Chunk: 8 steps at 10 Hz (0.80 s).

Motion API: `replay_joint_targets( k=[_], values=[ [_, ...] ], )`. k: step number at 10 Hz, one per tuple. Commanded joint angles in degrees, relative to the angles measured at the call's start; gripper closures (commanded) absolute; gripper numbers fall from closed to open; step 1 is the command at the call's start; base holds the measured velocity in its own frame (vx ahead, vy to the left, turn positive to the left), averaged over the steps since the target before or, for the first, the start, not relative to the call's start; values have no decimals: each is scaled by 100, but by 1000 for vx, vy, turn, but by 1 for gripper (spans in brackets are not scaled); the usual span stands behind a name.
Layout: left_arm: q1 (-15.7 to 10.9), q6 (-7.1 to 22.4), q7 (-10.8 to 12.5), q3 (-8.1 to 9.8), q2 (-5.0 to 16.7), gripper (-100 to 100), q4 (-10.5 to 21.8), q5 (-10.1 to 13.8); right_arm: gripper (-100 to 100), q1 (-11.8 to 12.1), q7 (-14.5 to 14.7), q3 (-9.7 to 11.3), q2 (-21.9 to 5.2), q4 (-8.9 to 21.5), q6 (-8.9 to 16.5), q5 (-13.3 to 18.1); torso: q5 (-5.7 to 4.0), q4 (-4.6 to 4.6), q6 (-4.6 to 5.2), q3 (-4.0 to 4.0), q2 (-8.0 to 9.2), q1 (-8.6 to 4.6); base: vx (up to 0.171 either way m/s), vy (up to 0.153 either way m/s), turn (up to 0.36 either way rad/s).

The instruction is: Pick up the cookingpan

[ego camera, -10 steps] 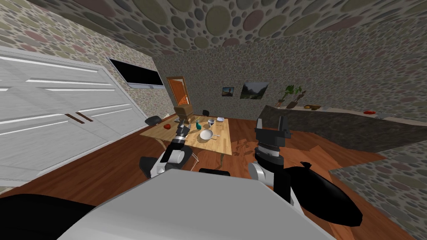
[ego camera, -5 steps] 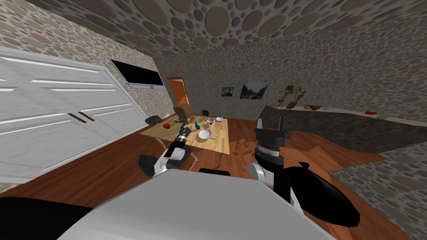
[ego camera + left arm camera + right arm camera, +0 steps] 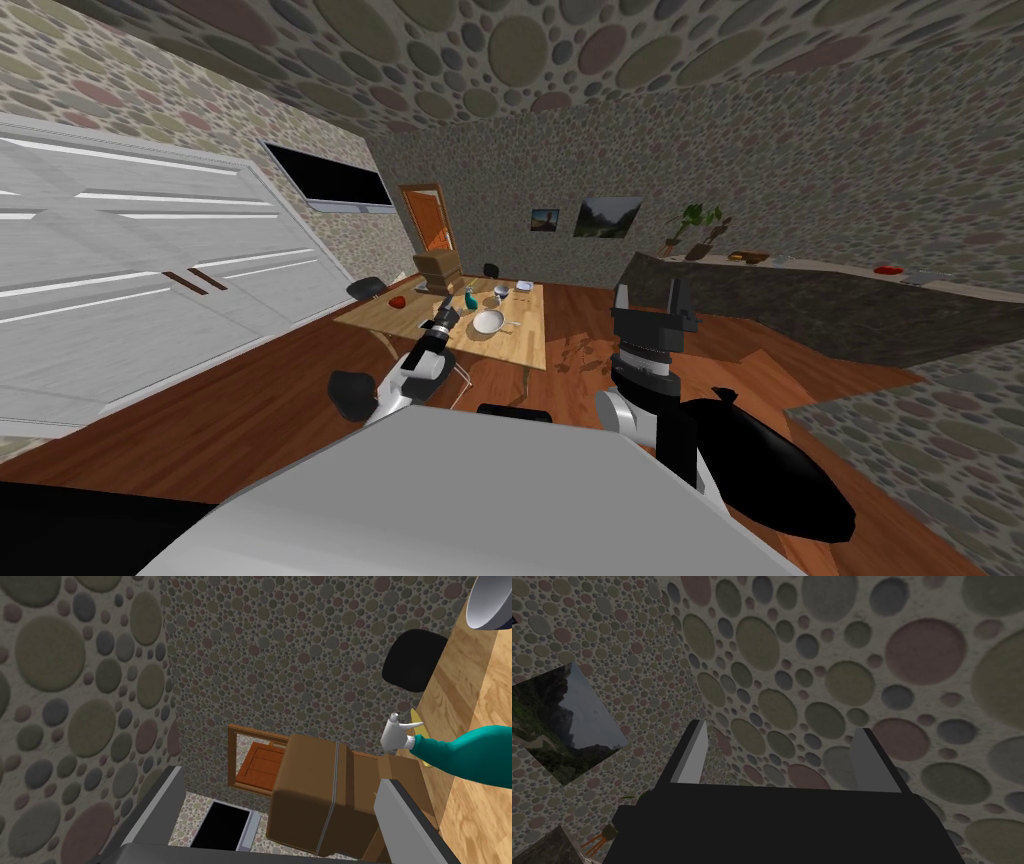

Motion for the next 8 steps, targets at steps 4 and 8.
replay_joint_targets(
  k=[4, 8],
  values=[
    [-354, 301, 99, 13, 200, -100, 711, 64, 0, 0, 0, 0, 0, 0, 0, 0, -1, 0, 1, 0, -1, -3, -14, -54, -9],
    [-701, 606, 217, 20, 374, -100, 1350, 110, 0, 0, 0, 0, 0, 0, 0, 0, -1, 0, 1, -1, -3, -5, -8, -59, -22]
  ],
)
